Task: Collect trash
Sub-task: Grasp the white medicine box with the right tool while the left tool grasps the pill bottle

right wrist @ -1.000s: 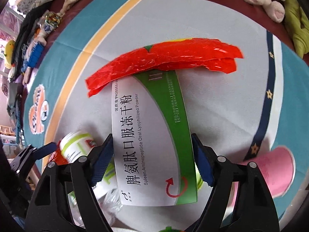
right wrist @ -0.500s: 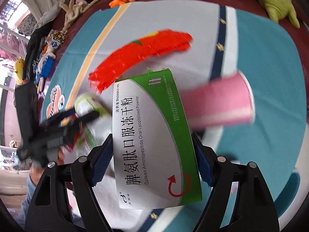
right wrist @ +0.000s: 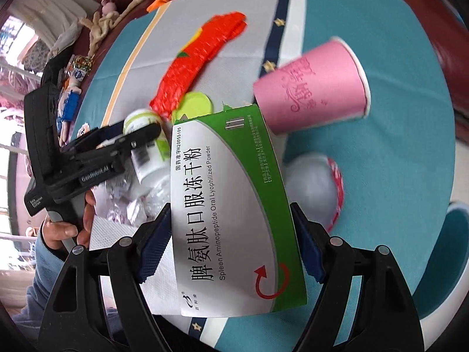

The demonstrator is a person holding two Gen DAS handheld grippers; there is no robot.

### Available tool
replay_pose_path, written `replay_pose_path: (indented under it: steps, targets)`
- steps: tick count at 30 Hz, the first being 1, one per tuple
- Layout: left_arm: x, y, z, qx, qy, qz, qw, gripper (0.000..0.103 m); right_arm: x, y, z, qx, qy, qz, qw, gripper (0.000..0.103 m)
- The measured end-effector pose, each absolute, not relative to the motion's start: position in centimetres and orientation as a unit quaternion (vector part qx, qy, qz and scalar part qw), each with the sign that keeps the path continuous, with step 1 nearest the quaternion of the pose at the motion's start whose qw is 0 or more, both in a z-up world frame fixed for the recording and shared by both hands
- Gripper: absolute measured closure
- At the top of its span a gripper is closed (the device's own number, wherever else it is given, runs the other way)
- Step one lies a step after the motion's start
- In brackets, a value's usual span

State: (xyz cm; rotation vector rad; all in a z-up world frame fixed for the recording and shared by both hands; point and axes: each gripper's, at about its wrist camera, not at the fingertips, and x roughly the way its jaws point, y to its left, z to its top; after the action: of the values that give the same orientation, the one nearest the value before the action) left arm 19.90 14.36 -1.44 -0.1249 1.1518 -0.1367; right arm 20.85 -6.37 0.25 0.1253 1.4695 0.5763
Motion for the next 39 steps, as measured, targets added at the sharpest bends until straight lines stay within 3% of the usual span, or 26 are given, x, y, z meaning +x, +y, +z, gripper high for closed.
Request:
replay_pose_path:
  steps: [3, 6, 18, 20, 22, 25, 39]
  targets:
    - [19.5, 14.5, -0.6, -0.072, 0.548, -0.053, 0.832, 0.033, 20.0, -7.2, -0.4, 0.063, 0.664, 0.259, 0.698, 0.029]
    - [18.9, 15.0, 0.6, -0.084, 0.552, -0.021, 0.829, 0.022, 19.3, -7.4, -1.1, 0.072, 0.667, 0.26, 0.694, 0.029]
    - [20.0, 12.2, -2.1, -0.1, 0.618, 0.008, 0.779, 0.021, 17.2, -9.0, -3.6, 0.09, 0.67, 0.281, 0.682, 0.029]
    - [20.5, 11.8, -2.8, -0.097, 0.625, 0.011, 0.774, 0.023, 16.9, -9.4, -3.7, 0.098, 0.667, 0.285, 0.682, 0.029]
    - [20.8, 11.3, -3.6, -0.096, 0.63, 0.003, 0.771, 0.036, 16.8, -9.6, -3.7, 0.102, 0.665, 0.287, 0.682, 0.029]
    - [20.6, 10.7, -3.5, -0.082, 0.62, 0.0, 0.78, 0.044, 16.9, -9.7, -3.7, 0.104, 0.665, 0.291, 0.68, 0.029]
    - [20.4, 10.9, -3.7, -0.059, 0.615, -0.008, 0.786, 0.045, 19.5, -7.8, -3.8, 0.103, 0.658, 0.28, 0.692, 0.027]
